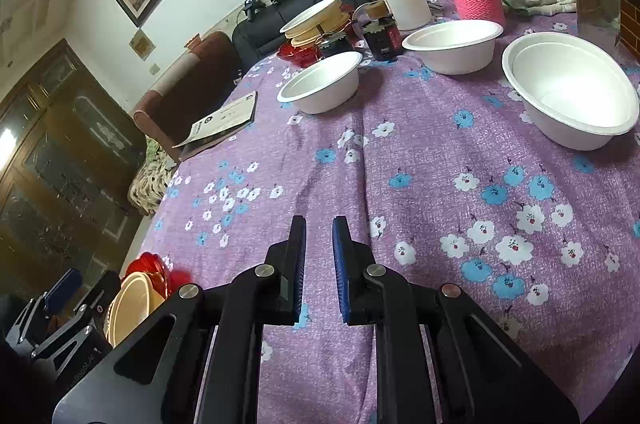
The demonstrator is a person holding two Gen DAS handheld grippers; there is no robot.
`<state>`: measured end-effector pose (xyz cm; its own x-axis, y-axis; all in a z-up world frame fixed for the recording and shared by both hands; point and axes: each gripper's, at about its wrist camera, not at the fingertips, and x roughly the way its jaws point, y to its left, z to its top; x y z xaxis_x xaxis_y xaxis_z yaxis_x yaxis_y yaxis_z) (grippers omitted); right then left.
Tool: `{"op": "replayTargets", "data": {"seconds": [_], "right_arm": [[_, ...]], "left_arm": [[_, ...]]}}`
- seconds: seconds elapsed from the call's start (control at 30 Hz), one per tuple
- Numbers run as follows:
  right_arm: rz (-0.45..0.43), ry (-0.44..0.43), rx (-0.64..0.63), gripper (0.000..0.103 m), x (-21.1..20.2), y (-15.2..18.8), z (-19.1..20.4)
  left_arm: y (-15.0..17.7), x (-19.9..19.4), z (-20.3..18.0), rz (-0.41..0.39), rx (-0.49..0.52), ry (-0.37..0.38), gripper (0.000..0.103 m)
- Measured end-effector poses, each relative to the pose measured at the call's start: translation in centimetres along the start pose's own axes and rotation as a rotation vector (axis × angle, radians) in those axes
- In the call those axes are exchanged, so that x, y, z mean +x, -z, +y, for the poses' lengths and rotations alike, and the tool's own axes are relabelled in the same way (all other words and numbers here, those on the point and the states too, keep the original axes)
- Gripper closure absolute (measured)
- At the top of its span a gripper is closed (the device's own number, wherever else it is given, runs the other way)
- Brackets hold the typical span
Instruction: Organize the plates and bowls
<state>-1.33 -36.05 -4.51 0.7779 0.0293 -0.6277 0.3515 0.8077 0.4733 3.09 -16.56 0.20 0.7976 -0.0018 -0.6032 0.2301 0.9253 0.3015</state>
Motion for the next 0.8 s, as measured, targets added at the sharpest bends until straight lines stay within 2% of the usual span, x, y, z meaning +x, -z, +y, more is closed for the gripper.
{"op": "replayTargets", "data": {"seconds": [0.27, 0.43, 0.57, 0.63, 0.7, 0.8], "right_arm": [[0.013, 0.005, 0.014, 0.090, 0.6, -0.3, -0.7], [0.036, 0.012, 0.019, 0.090, 1.1, -1.1, -1.2], [0.017, 0.017, 0.027, 0.090, 0.5, -3.8, -1.9], [0.005, 0.007, 0.046, 0.090, 0.3, -5.6, -2.3], [0.011, -0.018, 0.080, 0.090, 0.7, -7.8, -2.6], [0.064, -0.084, 0.149, 0.090, 3.2, -10.8, -2.6]], "left_arm": [[-0.2, 0.8, -1.2, 0.017, 0.018, 0.024, 0.040], [-2.4, 2.4, -0.8, 0.115, 0.013, 0.174, 0.040], [-8.0, 5.3, 2.5, 0.220, -0.096, 0.330, 0.040], [-11.4, 6.9, 3.6, 0.214, -0.141, 0.297, 0.040], [-14.3, 8.8, 3.6, 0.212, -0.145, 0.280, 0.040], [-17.8, 13.3, 1.2, 0.290, -0.118, 0.292, 0.040]]}}
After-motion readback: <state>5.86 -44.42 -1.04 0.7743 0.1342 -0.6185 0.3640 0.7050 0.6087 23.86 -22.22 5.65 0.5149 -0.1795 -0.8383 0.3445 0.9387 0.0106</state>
